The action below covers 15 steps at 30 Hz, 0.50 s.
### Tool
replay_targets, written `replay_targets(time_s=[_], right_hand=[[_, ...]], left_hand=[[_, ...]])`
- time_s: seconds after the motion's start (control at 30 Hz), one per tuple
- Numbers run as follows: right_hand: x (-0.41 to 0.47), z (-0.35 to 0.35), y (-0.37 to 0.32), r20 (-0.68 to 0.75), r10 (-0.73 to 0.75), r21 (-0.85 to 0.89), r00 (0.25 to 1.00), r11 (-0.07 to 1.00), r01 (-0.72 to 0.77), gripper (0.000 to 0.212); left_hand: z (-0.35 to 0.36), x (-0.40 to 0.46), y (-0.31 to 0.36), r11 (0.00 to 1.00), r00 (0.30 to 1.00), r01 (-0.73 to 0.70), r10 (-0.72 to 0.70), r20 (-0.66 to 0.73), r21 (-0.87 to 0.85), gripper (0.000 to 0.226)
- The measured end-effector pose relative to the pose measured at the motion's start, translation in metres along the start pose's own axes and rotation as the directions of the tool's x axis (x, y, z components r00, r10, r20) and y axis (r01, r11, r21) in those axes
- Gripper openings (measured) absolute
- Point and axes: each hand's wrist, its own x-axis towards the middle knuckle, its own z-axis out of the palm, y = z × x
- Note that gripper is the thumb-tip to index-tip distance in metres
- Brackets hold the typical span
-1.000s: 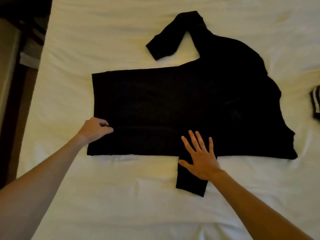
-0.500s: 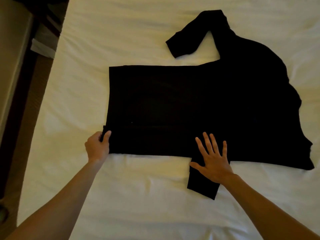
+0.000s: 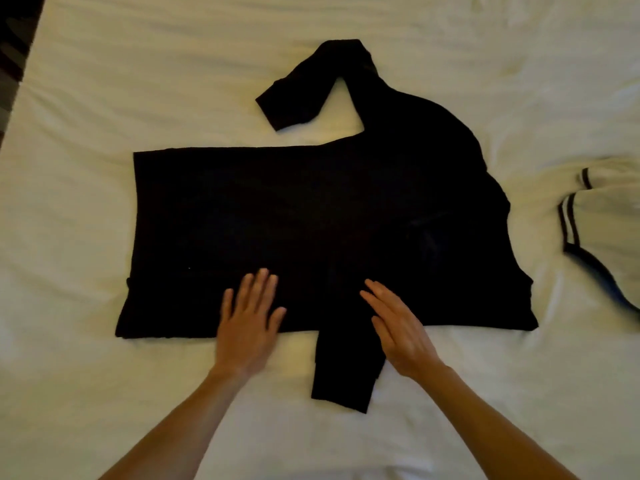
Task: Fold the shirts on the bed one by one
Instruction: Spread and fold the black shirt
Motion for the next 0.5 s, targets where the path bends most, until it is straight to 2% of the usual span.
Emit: replay_targets(time_s=[0.03,0.07,0.1,0.13,0.17,0.23,0.27,0.33,0.4,0.5], right_hand=[[-0.006,-0.006,0.011,-0.079,-0.007,-0.075,0.997,0.997,0.001,0.048],[-0.011,-0.013,0.023,-0.135,0.025,-0.153,0.991,0.987,-0.046,0.05],[-0.015,-0.018,0.034,-0.16,0.11,-0.216,0.981,0.966,-0.143,0.054],[-0.018,-0.021,0.044,-0.161,0.225,-0.256,0.961,0.931,-0.261,0.058],[-0.021,-0.022,0.051,-0.137,0.331,-0.277,0.933,0.892,-0.357,0.063],[-0.024,-0.017,0.061,-0.069,0.427,-0.322,0.902,0.846,-0.425,0.071],[-0.024,-0.014,0.065,-0.041,0.436,-0.345,0.899,0.838,-0.422,0.074],[-0.021,-0.013,0.071,0.015,0.442,-0.38,0.897,0.832,-0.404,0.075],[-0.019,-0.014,0.076,0.057,0.444,-0.39,0.894,0.835,-0.389,0.075],[-0.017,-0.015,0.079,0.105,0.454,-0.376,0.885,0.842,-0.387,0.073]], left_hand=[[-0.001,0.0,-0.015,0.982,0.983,0.186,-0.186,0.005,-0.02,0.071],[-0.003,0.002,-0.021,0.948,0.95,0.313,-0.312,0.016,-0.059,0.073],[-0.008,0.003,-0.015,0.93,0.935,0.355,-0.356,0.008,-0.101,0.074],[-0.013,0.004,0.002,0.938,0.946,0.317,-0.324,-0.027,-0.142,0.074],[-0.018,0.004,0.027,0.958,0.97,0.216,-0.233,-0.075,-0.187,0.073],[-0.022,-0.002,0.087,0.964,0.992,0.05,-0.078,-0.097,-0.262,0.07],[-0.023,-0.005,0.115,0.957,0.996,0.045,-0.066,-0.064,-0.286,0.072],[-0.027,-0.004,0.161,0.924,0.975,0.222,-0.213,0.064,-0.311,0.084],[-0.034,0.005,0.188,0.855,0.907,0.418,-0.37,0.203,-0.306,0.105],[-0.041,0.016,0.195,0.806,0.874,0.479,-0.404,0.269,-0.347,0.116]])
